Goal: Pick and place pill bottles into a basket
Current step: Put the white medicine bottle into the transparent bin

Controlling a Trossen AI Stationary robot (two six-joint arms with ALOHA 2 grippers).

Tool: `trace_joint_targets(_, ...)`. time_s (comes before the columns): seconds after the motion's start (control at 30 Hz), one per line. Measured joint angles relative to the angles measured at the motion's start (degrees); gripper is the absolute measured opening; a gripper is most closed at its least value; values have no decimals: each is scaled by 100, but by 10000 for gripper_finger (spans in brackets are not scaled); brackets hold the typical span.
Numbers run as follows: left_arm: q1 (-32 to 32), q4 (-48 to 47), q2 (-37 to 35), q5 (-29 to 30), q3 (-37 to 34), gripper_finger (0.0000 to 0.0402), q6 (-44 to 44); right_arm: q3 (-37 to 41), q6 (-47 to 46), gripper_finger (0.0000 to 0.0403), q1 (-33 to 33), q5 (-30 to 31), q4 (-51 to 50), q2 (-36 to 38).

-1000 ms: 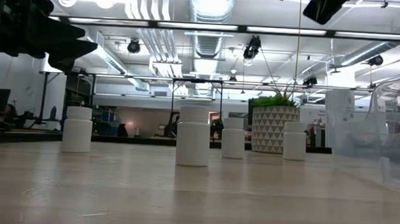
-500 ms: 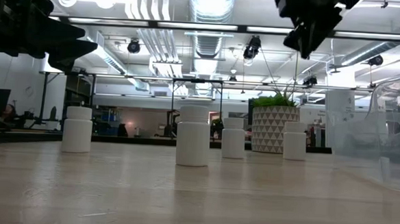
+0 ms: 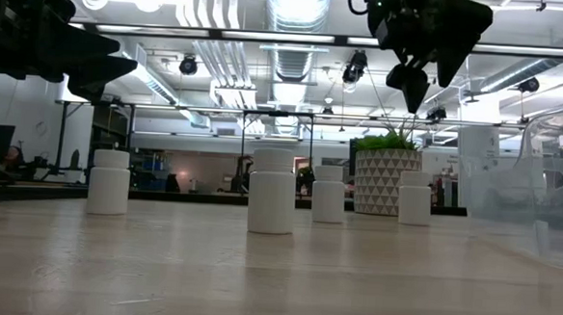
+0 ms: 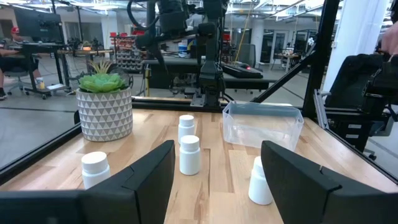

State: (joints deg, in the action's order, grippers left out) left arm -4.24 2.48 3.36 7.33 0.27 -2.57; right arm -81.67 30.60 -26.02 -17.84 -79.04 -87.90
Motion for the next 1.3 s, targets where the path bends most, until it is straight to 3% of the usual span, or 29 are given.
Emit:
trace_joint_targets(0.57,0,0,-2,-1,0,222,0,840,-87,384,404,-8,1287,-427)
trace_joint_targets(1.3,1,0,-3,0,0,222,0,1297,-175,383,444,-27,1977,-1529)
